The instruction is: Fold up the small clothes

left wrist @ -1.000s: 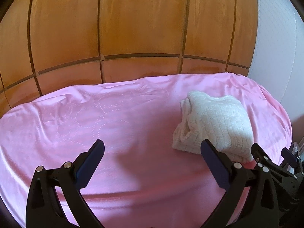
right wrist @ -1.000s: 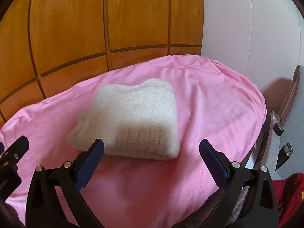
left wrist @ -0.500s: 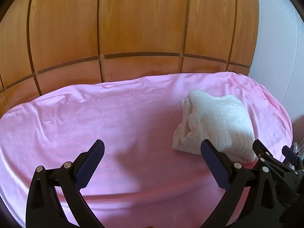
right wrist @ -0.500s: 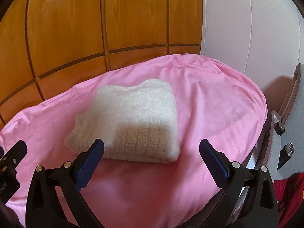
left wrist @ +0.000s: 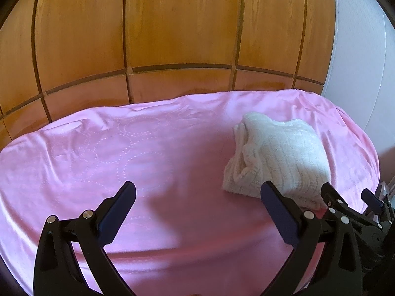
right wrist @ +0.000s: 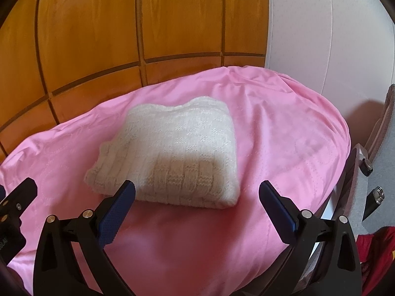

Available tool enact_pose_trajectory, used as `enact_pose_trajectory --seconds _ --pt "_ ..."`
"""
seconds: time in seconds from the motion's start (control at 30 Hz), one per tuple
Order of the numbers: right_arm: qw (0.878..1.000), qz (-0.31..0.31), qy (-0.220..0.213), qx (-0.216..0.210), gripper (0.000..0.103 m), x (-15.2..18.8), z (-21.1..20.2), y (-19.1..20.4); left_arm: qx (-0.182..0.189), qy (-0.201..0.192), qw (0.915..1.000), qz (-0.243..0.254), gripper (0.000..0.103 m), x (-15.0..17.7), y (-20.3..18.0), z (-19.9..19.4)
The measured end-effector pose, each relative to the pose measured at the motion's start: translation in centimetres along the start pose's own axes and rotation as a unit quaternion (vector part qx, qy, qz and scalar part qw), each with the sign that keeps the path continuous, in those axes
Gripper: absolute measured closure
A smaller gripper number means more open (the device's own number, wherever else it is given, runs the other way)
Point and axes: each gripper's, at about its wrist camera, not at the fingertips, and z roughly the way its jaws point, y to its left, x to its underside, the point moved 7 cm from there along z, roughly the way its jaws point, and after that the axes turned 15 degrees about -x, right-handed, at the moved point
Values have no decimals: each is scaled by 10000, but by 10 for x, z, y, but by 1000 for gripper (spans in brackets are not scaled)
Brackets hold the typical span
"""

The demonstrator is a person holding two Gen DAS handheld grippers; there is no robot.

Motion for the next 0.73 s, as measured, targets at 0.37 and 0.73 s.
enact_pose_trajectory --seconds 0.37,0.73 --pt "9999 55 105 -24 4 6 7 -2 96 112 9999 -68 2 2 5 8" --pt "9972 734 -16 100 4 -32 27 -76 88 426 9990 -33 2 21 24 39"
